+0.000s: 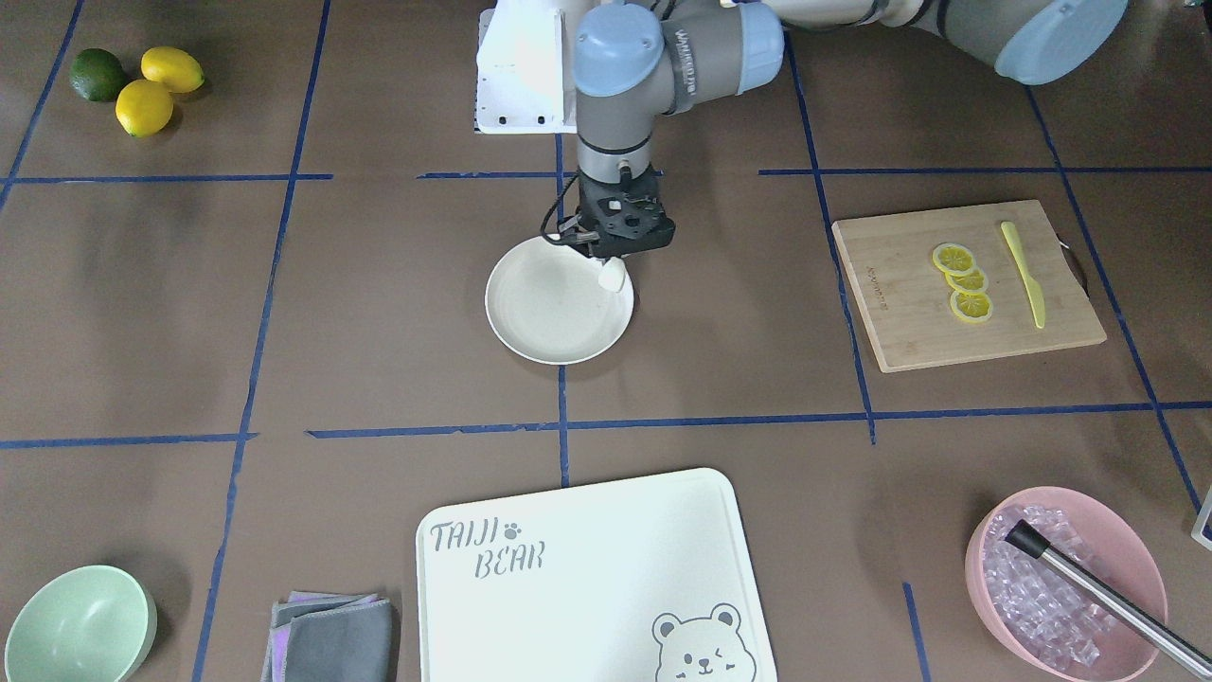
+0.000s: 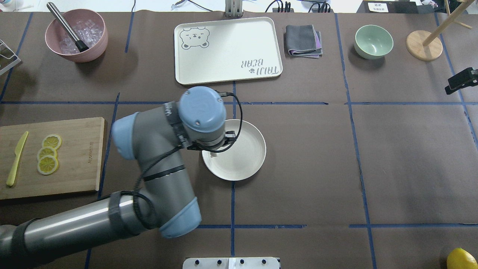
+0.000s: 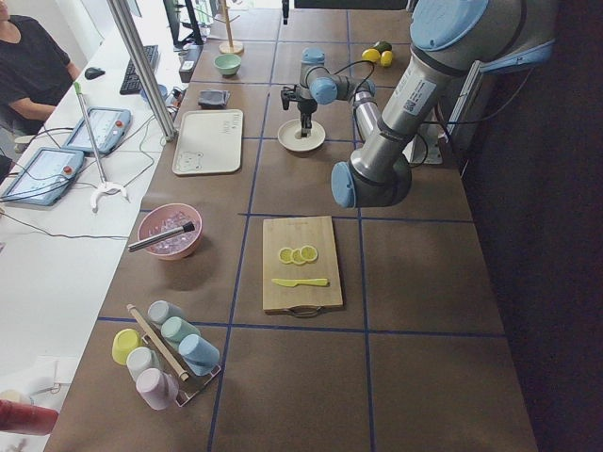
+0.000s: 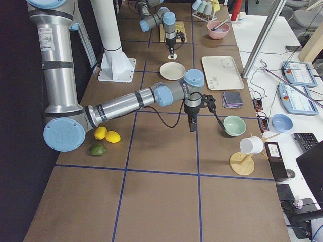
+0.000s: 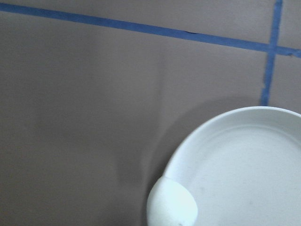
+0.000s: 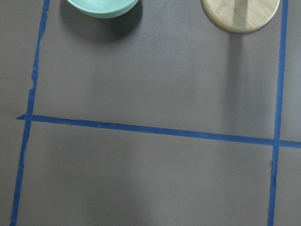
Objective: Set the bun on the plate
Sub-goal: 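Lift the bun with the left gripper and carry it over the white plate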
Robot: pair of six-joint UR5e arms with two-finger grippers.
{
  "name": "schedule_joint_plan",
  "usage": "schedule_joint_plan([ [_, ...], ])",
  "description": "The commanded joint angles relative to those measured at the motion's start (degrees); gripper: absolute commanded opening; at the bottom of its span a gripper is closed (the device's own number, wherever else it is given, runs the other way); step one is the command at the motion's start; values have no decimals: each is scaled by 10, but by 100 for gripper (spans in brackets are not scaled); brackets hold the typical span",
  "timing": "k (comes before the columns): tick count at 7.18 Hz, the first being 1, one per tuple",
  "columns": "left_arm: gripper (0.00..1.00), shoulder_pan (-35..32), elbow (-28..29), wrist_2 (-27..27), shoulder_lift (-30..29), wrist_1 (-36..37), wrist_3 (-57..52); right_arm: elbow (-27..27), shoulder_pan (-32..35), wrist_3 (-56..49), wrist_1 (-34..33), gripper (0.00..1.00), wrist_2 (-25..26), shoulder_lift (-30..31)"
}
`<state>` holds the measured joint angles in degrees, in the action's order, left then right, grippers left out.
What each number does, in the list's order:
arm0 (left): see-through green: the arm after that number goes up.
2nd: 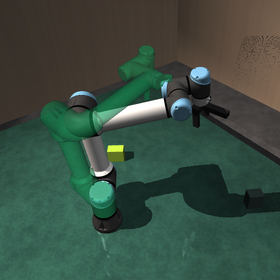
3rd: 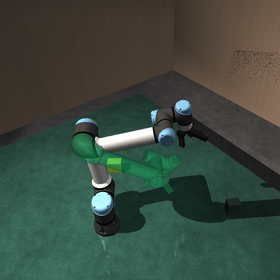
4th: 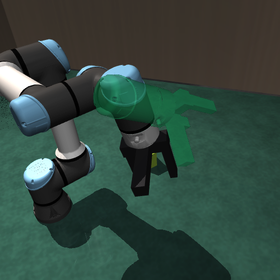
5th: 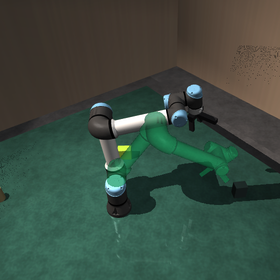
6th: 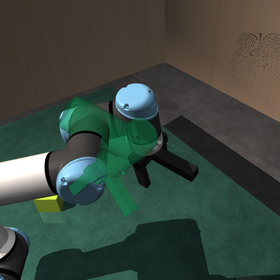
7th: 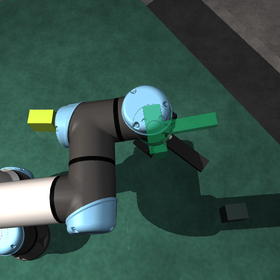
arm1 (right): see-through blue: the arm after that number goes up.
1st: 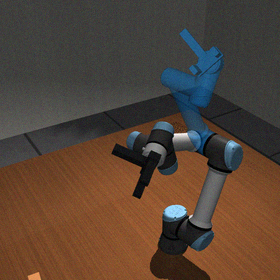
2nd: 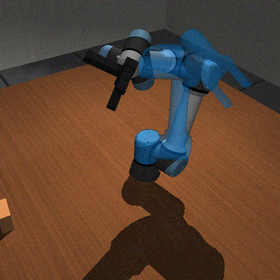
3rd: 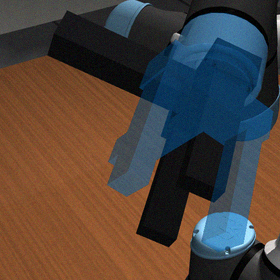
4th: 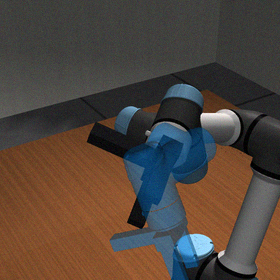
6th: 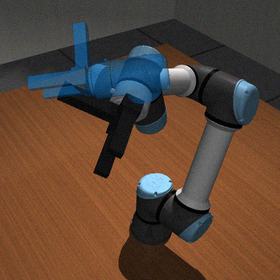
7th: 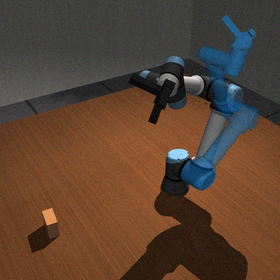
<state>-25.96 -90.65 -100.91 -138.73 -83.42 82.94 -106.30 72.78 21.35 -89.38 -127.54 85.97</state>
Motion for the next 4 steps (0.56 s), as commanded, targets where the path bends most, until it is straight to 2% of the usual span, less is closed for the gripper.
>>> schedule_joint_plan([
  [1,24,10,116,19,-89,-10,16,0,1,0,0,100,-1,2],
  [4,28,9,115,19,-60,-32,13,1,1,1,0,100,0,2],
])
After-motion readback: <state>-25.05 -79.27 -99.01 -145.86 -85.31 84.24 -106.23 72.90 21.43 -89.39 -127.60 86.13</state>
